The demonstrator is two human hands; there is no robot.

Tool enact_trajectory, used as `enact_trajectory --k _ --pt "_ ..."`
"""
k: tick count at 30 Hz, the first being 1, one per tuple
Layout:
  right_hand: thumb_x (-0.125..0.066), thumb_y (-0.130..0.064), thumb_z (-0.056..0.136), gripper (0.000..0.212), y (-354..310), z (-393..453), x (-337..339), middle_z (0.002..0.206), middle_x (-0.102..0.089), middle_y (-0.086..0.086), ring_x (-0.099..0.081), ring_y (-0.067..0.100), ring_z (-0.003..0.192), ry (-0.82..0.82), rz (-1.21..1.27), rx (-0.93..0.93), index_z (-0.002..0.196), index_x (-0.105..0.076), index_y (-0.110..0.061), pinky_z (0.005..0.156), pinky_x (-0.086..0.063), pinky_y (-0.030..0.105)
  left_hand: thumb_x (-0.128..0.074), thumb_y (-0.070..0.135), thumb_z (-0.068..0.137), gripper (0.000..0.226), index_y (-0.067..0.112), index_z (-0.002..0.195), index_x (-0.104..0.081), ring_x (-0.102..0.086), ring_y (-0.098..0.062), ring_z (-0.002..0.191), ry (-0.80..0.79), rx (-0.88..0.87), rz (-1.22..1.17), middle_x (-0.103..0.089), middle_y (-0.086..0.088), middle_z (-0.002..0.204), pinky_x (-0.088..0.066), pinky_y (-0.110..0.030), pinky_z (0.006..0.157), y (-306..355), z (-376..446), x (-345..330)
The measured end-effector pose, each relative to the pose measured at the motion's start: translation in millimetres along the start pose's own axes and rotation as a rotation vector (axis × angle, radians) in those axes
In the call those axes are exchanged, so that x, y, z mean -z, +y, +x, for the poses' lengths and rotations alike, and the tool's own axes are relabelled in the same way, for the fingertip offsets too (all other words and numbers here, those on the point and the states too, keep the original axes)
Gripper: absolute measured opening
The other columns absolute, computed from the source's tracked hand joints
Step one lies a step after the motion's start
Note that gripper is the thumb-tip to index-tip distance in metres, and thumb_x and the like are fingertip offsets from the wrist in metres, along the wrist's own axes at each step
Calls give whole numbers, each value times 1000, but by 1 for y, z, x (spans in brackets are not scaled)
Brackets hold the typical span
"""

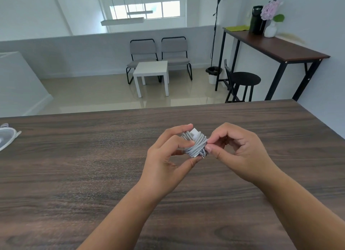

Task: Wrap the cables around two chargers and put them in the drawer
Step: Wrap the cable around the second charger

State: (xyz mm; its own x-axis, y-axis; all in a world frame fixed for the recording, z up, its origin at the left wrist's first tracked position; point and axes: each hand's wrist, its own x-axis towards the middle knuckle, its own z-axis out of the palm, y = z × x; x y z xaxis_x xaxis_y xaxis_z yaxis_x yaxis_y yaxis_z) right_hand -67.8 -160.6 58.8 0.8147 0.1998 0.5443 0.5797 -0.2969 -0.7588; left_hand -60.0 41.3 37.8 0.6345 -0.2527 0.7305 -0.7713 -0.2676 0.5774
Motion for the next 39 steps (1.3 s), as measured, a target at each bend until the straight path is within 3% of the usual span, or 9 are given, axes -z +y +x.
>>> enact_trajectory --k 6,8,13,18,22,25,30,35,39 --pt "-78 -28 76 12 -12 24 11 81 -70 1 -65 24 77 -166 -10 -211 85 -71 -23 71 -57 44 -80 13 80 21 16 96 -66 -66 -24 102 -59 -97 123 -59 -6 133 -56 -42 80 -8 -4 -4" --pt "-80 -24 75 11 -15 31 15 80 -71 4 -65 28 77 -261 -26 -260 83 -72 -20 72 -56 46 -79 14 81 22 19 96 -65 -65 -22 99 -75 -119 145 -58 -4 131 -55 -40 78 -7 -4 -2" --pt "-81 -18 74 13 -18 40 19 80 -70 13 -62 20 69 -339 13 -302 82 -72 -13 68 -52 35 -82 11 78 24 18 97 -68 -63 -18 99 -91 -162 184 -58 -5 125 -54 -36 79 -6 -1 2" --pt "-77 -19 77 15 -14 42 18 87 -66 25 -60 28 72 -352 91 -306 91 -75 -13 72 -55 47 -82 8 77 24 10 98 -72 -66 -17 93 -126 -119 119 -58 -10 126 -54 -32 80 -5 -2 5" --pt "-72 -7 82 12 -12 43 17 82 -71 13 -64 20 69 -342 61 -298 91 -76 -15 66 -56 31 -83 9 76 29 10 103 -71 -64 -18 111 -119 36 -36 -59 -9 126 -59 -35 80 -6 -4 3" --pt "-71 -8 83 21 -7 39 20 90 -70 5 -65 30 81 -379 27 -281 99 -75 -21 74 -56 39 -85 11 74 32 18 102 -70 -64 -20 113 -87 187 -158 -59 -4 127 -61 -34 79 -5 -5 4" --pt "-78 -10 77 47 -2 34 22 111 -59 0 -63 25 97 -516 71 -291 120 -66 -23 91 -54 40 -84 23 72 33 31 100 -67 -66 -25 110 -58 287 -260 -61 -1 126 -59 -32 75 -7 -6 7" --pt "-77 -14 79 44 2 34 19 108 -58 1 -62 26 91 -511 57 -235 121 -65 -25 86 -55 41 -83 21 73 33 32 99 -66 -65 -27 112 -79 299 -280 -60 -1 128 -60 -35 76 -6 -5 8" --pt "-77 -19 77 36 2 32 17 96 -62 3 -62 22 82 -479 -5 -141 111 -67 -25 76 -56 43 -84 18 72 34 34 98 -67 -64 -27 114 -82 269 -282 -59 -3 128 -61 -35 73 -5 -7 6"
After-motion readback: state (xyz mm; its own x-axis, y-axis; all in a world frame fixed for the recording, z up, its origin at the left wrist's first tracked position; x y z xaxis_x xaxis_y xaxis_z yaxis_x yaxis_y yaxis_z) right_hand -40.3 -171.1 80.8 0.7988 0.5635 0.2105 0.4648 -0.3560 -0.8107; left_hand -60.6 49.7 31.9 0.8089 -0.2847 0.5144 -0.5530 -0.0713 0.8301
